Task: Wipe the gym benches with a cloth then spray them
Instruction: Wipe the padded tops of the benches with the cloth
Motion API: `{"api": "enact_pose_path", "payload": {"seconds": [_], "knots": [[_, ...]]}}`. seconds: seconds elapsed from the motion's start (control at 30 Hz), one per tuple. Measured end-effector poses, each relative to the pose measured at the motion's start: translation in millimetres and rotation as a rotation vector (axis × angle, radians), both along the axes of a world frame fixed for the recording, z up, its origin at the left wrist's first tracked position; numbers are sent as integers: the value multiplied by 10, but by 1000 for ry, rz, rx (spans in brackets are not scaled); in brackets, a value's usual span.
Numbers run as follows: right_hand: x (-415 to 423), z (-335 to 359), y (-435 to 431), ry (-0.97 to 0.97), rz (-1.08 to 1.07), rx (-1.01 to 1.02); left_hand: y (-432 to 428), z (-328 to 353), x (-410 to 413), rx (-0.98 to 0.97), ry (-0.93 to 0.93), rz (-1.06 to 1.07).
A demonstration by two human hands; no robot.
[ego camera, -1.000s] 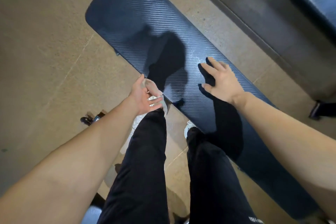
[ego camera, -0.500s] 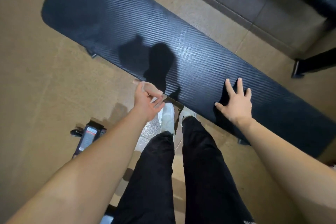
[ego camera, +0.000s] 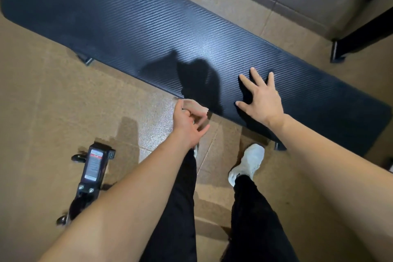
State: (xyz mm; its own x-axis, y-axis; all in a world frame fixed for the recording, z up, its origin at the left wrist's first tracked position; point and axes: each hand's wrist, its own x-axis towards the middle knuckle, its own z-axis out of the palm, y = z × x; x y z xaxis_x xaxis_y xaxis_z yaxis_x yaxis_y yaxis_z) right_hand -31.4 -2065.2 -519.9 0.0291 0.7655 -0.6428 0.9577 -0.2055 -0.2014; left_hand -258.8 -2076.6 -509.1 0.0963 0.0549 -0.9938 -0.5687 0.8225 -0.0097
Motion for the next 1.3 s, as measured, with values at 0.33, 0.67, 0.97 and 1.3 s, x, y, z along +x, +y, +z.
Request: {"api": "enact_pose_path", "payload": {"seconds": [0.33,0.67,0.97,1.3], "knots": [[1285,162,-1162,6,-362,178,-591,136,813,63,-14,-80],[2062,-12,-2211,-108,-472,-33,-1258,121,1712,69,-65,-159],[2253,47,-2479,218,-593,177,-1762,221,2489,103,-98,-359],[1622,76,-2685,1335,-1893,-473,-1752,201,2660,120,-109,-869]]}}
